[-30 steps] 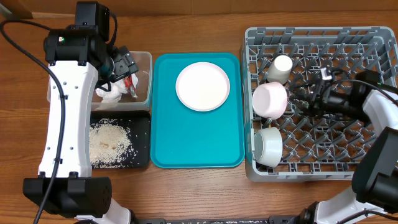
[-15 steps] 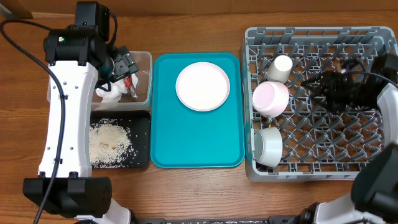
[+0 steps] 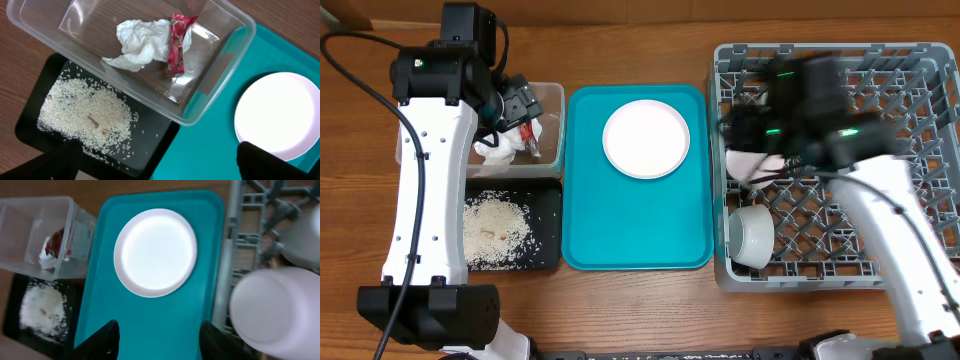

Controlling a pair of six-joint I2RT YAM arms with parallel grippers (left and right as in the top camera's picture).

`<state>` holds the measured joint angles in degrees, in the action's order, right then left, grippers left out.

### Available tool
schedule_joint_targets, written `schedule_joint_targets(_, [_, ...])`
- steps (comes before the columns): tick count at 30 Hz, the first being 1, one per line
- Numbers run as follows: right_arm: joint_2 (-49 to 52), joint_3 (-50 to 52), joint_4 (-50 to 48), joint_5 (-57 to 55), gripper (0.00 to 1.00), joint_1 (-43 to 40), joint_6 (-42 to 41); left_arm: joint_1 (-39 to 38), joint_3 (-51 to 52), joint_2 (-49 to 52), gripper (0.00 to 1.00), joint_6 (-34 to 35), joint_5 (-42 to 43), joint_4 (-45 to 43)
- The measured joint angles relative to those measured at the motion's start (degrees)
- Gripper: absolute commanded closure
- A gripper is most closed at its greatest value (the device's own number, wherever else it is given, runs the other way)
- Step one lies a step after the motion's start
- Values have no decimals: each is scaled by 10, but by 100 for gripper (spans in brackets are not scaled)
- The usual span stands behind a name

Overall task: Sort waste into correct bins and load items into the dishwasher
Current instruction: 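Move the right gripper left to the white plate on the teal tray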

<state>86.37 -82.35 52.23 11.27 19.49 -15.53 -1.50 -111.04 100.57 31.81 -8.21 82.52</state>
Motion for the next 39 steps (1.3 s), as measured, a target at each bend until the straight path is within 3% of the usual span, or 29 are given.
schedule_joint_targets(8, [89,0,-103,-137,43,164,-21,0,0,0,0,0,0,0])
schedule_joint_targets(9, [104,0,-117,-145,46,174,-22,0,0,0,0,0,0,0])
schedule_joint_targets(10, [120,0,-130,-150,55,181,-22,0,0,0,0,0,0,0])
schedule_joint_targets(12, [158,0,-155,-159,86,193,-20,0,0,0,0,0,0,0])
schedule_joint_targets(13, [176,0,-166,-162,96,195,-23,0,0,0,0,0,0,0])
schedule_joint_targets(24, [311,0,-227,-165,96,196,-25,0,0,0,0,0,0,0])
schedule_joint_targets(39, [331,16,-177,40,92,195,-26,0,0,0,0,0,0,0])
